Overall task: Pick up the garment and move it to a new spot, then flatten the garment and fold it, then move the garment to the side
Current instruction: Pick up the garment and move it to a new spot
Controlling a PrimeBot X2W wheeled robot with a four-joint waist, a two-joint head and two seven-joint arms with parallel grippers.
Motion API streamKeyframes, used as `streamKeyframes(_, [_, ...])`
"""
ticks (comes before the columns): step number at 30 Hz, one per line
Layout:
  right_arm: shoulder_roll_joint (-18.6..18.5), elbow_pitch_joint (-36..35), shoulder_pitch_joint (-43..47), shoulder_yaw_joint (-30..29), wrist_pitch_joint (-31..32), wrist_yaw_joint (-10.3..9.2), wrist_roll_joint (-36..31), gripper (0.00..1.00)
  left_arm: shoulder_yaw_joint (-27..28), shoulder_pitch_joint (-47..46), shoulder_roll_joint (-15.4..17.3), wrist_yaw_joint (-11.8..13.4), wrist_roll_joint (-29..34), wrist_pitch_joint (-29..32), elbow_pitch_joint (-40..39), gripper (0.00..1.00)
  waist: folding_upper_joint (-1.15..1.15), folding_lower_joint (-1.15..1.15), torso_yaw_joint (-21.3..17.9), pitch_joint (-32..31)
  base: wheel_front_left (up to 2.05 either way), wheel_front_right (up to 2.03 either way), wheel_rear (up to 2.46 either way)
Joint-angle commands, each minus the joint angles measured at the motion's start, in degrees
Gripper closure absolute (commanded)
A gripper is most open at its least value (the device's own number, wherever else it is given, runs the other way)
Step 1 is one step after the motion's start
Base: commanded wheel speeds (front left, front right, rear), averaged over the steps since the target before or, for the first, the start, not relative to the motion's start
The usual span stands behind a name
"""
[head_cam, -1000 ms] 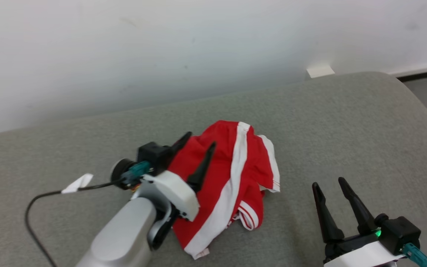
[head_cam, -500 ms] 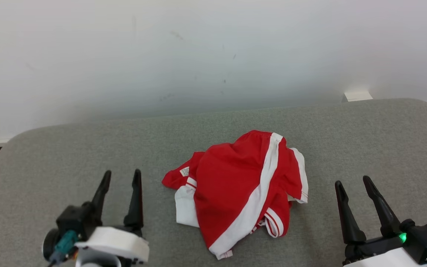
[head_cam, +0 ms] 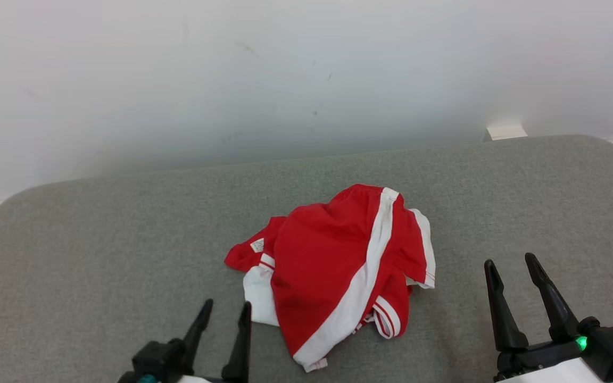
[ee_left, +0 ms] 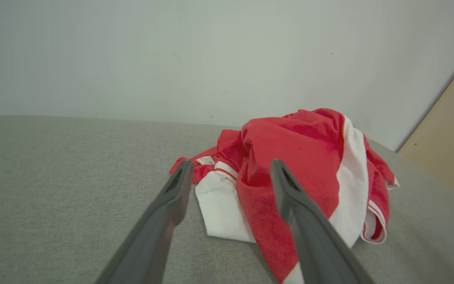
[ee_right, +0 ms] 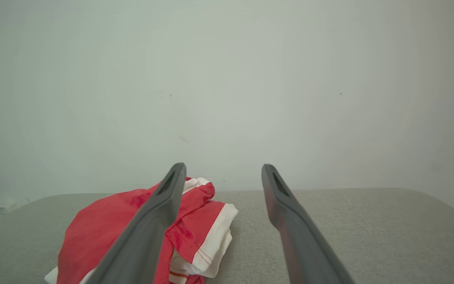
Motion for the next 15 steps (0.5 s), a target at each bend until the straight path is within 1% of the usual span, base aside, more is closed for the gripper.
streamKeyframes(1, [-0.15,0.31,-0.36,-0.14,0.05,-0.1,-0.08,0.0,-0.91,0.91,-0.42,-0.57,1.05,-0.03,1.15,0.0,0.0,0.0,-0.64,0.04,0.0,0.0,0.0])
streamKeyframes(5, [0.22,0.44,-0.09,0.0,0.05,-0.1,0.19,0.0,-4.07,1.3,-1.55,-2.33,0.84,1.33,5.1,0.0,0.0,0.0,-1.57,0.09,0.0,0.0,0.0])
streamKeyframes(6, [0.22,0.44,-0.09,0.0,0.05,-0.1,0.19,0.0,-4.07,1.3,-1.55,-2.33,0.84,1.33,5.1,0.0,0.0,0.0,-1.57,0.09,0.0,0.0,0.0])
streamKeyframes(10, [0.33,0.68,-0.42,0.39,0.06,-0.1,0.36,0.0,-7.69,-0.34,-2.63,-4.32,0.51,5.25,9.65,0.0,0.0,0.0,-2.37,0.48,0.0,0.0,0.0])
streamKeyframes(12, [0.35,0.71,-0.79,0.3,0.05,-0.1,0.35,0.0,-9.4,-1.69,-2.89,-4.81,1.43,7.07,11.97,0.0,0.0,0.0,-2.8,0.77,0.0,0.0,0.0])
streamKeyframes(15, [0.48,0.66,-1.15,0.46,0.05,-0.1,0.37,0.0,-10.47,-4.0,-3.38,-4.3,1.77,7.82,14.89,0.0,0.0,0.0,-3.57,1.53,0.0,0.0,0.0])
